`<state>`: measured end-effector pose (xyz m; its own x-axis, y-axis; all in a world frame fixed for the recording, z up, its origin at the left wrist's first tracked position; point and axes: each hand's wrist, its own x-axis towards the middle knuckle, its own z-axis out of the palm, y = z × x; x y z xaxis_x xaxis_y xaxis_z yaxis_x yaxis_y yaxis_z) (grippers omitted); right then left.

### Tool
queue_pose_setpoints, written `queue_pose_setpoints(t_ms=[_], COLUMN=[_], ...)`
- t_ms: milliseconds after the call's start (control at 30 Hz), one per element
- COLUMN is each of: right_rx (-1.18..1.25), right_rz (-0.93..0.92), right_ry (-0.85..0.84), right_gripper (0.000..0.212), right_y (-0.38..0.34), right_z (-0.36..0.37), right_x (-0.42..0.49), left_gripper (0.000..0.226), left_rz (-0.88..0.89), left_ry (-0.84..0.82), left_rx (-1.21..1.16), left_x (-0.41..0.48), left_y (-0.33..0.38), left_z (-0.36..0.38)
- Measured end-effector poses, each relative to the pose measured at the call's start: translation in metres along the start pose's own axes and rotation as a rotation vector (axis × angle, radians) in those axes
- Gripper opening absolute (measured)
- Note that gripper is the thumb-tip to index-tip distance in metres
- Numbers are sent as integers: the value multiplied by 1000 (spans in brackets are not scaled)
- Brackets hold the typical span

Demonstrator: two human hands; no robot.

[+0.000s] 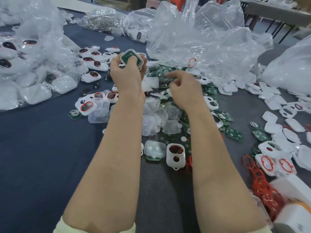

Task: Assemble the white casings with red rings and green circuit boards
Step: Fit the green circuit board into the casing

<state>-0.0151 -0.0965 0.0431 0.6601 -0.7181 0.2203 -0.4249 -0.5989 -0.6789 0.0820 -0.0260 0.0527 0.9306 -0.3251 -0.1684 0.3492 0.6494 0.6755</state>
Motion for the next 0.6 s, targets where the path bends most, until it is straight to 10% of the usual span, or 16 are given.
queue_pose_setpoints(t_ms=[133,600], right_rx=[-130,-359], right_rz=[145,411], right_ry=[243,112], right_gripper=[41,44], right_y=[22,27], right_z=[0,19], right_x=[26,54], left_gripper=[23,23], left_rz=[-51,-213], left_ry=[-46,-119], left_rx=[66,174], left_x=[-1,-9], left_y=[-11,-35], left_z=[2,11])
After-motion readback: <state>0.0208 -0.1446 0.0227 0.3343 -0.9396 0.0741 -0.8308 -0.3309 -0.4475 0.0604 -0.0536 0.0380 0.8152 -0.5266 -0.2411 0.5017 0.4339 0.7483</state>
